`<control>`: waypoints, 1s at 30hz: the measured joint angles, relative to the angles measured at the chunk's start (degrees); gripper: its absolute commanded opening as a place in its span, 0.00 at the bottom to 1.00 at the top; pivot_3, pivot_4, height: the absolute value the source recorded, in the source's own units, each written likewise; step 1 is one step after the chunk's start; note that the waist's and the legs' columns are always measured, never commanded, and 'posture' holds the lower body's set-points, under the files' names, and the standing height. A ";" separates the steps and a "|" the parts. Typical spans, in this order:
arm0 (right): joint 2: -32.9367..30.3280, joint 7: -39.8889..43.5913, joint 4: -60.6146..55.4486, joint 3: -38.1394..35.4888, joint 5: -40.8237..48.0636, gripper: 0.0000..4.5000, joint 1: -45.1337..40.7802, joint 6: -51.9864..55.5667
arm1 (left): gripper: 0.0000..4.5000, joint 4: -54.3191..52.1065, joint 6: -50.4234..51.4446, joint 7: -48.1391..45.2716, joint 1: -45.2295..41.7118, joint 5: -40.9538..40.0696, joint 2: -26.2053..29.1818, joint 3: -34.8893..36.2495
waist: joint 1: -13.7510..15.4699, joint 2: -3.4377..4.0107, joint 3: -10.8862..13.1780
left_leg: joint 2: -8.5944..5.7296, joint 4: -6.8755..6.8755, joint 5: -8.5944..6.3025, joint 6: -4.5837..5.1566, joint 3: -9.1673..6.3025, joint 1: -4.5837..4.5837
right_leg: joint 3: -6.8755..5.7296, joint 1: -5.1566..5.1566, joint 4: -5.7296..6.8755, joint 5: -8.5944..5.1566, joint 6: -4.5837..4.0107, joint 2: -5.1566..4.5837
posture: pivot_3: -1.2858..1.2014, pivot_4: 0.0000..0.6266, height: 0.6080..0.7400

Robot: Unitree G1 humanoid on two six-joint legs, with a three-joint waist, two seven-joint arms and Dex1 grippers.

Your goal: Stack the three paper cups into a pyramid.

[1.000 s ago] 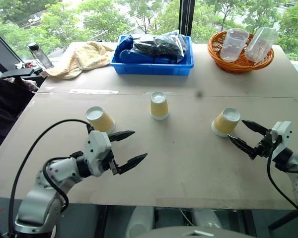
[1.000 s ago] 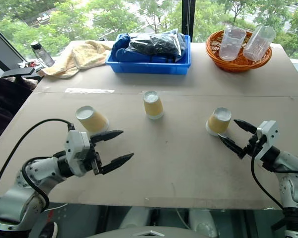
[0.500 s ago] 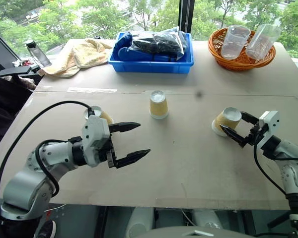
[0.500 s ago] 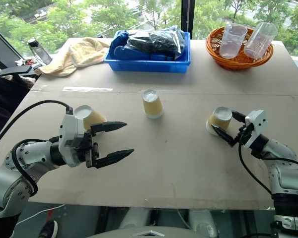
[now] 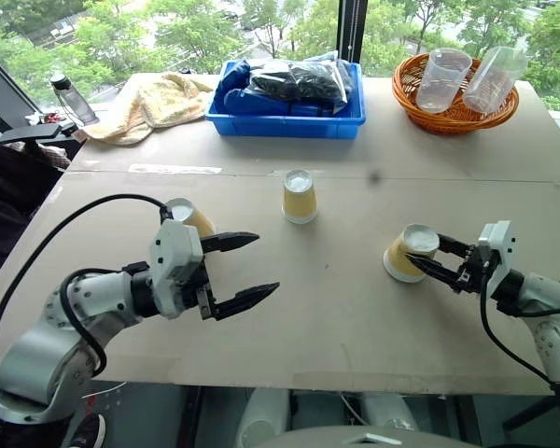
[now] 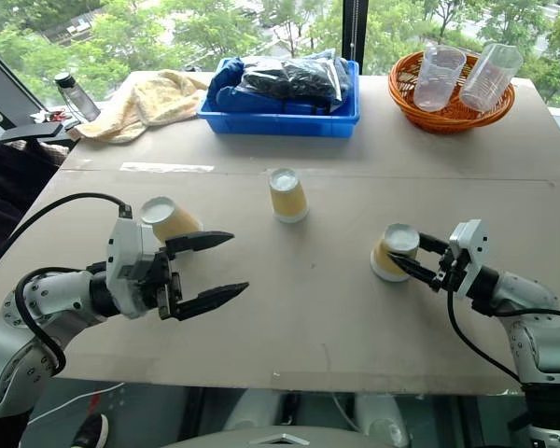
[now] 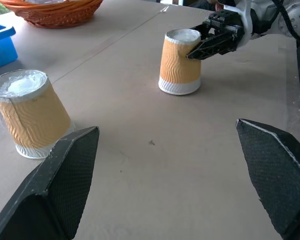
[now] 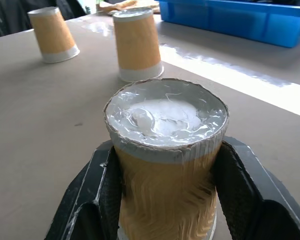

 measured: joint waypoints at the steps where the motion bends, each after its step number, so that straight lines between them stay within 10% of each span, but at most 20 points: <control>1: -0.09 0.22 -1.10 0.48 -0.01 0.45 0.72 0.05 | 1.00 0.00 0.04 -0.21 0.08 -0.01 0.13 0.32 | -0.04 -0.01 0.00 | 0.00 0.03 0.00 0.00 0.00 0.00 | 0.00 0.01 0.04 0.00 0.00 0.01 | 0.52 0.24 1.00; 6: -0.17 1.20 -4.98 1.49 -0.10 0.45 3.89 -0.38 | 1.00 0.01 0.15 -0.83 0.77 -0.03 0.28 1.28 | 0.01 -0.02 0.01 | 0.00 0.13 0.00 0.00 -0.01 0.00 | 0.00 0.00 0.13 0.00 0.00 0.01 | 0.52 0.24 1.00; 12: -2.29 3.27 -5.20 2.29 -0.63 0.99 4.03 -1.07 | 1.00 0.02 0.18 -1.32 0.80 -0.08 0.28 1.40 | 0.01 -0.09 0.05 | 0.00 0.26 -0.02 0.04 -0.01 0.04 | 0.00 0.00 0.34 0.00 0.00 0.01 | 0.52 0.24 1.00; 23: -8.07 6.11 -6.95 -3.74 8.54 0.99 3.64 5.14 | 1.00 -0.02 0.85 -5.19 4.73 -2.86 1.31 5.79 | 0.05 -0.09 0.09 | 0.00 0.31 -0.12 0.21 -0.01 0.05 | 0.01 0.00 0.42 0.00 0.00 0.01 | 0.52 0.24 1.00; 30: -1.96 -4.93 -8.59 3.35 5.24 0.99 -16.11 9.78 | 1.00 1.59 3.16 6.72 4.74 -1.80 -3.19 11.97 | -0.90 -0.31 0.17 | 0.01 0.35 -0.09 0.16 -0.03 0.16 | 0.04 -0.05 0.74 -0.01 -0.01 0.07 | 0.52 0.24 1.00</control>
